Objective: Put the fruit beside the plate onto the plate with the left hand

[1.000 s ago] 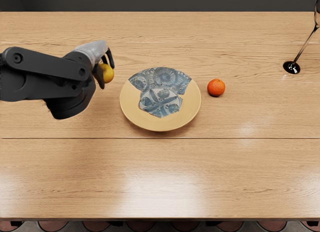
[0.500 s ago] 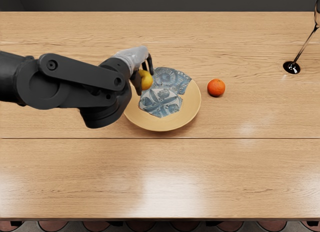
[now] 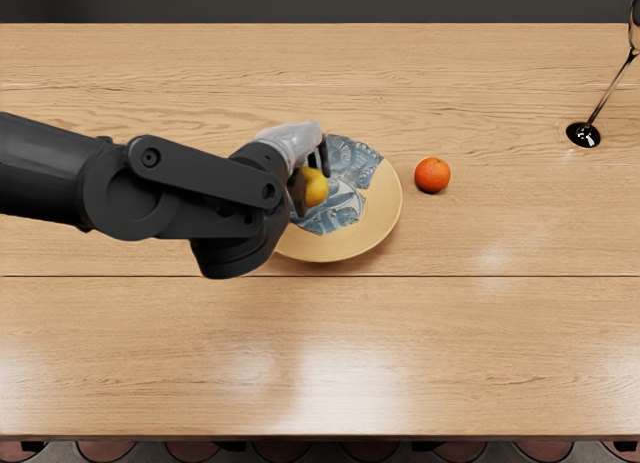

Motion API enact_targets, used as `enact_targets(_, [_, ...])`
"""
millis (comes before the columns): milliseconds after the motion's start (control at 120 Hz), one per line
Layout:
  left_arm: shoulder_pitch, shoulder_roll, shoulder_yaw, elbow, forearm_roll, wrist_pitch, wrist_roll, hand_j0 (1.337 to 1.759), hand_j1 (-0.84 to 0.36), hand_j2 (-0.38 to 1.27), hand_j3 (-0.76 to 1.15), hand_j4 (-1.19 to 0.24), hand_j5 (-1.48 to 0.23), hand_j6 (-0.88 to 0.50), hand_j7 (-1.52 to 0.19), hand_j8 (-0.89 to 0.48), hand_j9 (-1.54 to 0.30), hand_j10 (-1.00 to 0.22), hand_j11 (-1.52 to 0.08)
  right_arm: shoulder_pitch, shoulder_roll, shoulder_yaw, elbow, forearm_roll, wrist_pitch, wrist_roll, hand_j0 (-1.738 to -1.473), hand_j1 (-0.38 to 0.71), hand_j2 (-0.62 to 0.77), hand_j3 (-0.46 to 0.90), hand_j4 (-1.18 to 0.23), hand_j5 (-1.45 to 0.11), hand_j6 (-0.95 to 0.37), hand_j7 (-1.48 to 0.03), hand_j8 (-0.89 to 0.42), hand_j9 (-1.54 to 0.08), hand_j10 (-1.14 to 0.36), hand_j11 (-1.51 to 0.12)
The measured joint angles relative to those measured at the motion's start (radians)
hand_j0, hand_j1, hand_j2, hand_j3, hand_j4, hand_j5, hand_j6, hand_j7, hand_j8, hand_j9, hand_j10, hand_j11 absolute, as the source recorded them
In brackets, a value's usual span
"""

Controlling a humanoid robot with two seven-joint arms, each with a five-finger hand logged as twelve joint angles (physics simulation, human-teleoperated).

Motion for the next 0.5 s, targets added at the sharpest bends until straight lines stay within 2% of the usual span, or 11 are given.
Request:
enact_targets(183, [0.02,-0.025,0.004,0.028,-0.001,0.0,0.0,1.657,-0.27,0.46,0.0,-0.65,-0.89,-0.5,-0.87,-0.57,-0.88,-0.66,-0.89,0.0,0.0,0.0,0.0,0.0,0.0,0.0,-1.658,-0.35,0.0,0.0,0.0,0.0,0.0,0.0,0.0,0.0,0.0,0.0])
enact_targets(300, [0.022,-0.03,0.007,0.044,-0.002,0.0,0.002,1.657,-0.24,0.32,0.0,-0.58,-0.78,-0.48,-0.76,-0.53,-0.77,-0.58,-0.77,0.0,0.0,0.0,0.0,0.0,0.0,0.0,-1.658,-0.35,0.0,0.0,0.0,0.0,0.0,0.0,0.0,0.0,0.0,0.0])
enact_targets(500, [0.022,-0.031,0.009,0.068,-0.003,0.001,0.002,1.658,-0.06,0.15,0.0,-0.37,-0.49,-0.34,-0.49,-0.36,-0.49,-0.37,-0.49,0.0,0.0,0.0,0.0,0.0,0.0,0.0,-1.658,-0.35,0.0,0.0,0.0,0.0,0.0,0.0,0.0,0.0,0.0,0.0])
